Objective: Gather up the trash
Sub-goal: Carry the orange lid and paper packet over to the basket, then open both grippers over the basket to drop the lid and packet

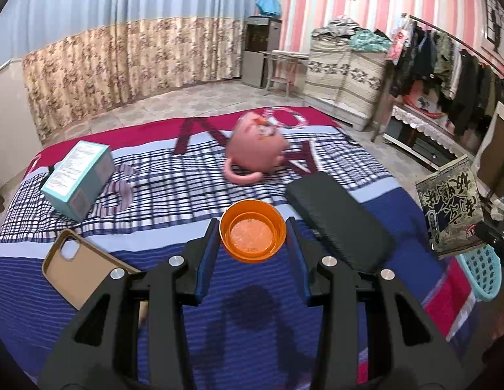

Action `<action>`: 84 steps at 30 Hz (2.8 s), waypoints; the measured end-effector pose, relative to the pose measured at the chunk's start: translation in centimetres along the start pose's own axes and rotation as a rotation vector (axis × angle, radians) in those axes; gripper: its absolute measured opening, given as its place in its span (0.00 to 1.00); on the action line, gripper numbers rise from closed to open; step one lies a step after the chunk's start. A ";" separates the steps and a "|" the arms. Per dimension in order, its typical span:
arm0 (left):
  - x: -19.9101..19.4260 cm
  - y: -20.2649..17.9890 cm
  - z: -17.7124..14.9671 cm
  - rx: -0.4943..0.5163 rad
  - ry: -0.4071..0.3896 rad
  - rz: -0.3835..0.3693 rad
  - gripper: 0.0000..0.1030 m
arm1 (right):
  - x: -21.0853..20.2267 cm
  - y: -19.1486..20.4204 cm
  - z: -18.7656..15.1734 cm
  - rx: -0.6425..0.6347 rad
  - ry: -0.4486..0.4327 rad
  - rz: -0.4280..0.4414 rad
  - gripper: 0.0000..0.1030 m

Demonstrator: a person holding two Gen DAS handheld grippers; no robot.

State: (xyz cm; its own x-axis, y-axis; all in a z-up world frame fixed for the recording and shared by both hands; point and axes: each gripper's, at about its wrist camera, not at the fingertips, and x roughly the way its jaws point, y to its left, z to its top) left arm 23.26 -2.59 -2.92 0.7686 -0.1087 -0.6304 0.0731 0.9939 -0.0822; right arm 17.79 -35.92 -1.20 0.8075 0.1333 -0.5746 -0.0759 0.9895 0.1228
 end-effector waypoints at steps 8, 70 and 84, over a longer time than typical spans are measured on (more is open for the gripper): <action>-1.1 -4.8 0.1 0.047 -0.013 -0.067 0.38 | -3.7 -3.6 -0.9 0.067 -0.053 -0.053 0.04; 5.6 -38.4 -3.6 0.477 -0.033 -0.447 0.71 | -5.1 -21.5 -8.0 0.370 -0.022 -0.395 0.04; 4.2 -31.8 -1.5 0.383 -0.064 -0.333 0.94 | -2.6 -20.2 -7.5 0.335 0.010 -0.451 0.21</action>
State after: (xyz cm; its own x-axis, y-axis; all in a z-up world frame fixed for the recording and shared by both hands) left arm 23.23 -34.67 -4.14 0.7009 -0.4309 -0.5684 0.5390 0.8419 0.0265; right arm 12.82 -55.83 -8.27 0.7112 -0.2969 -0.6372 0.4672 0.8769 0.1128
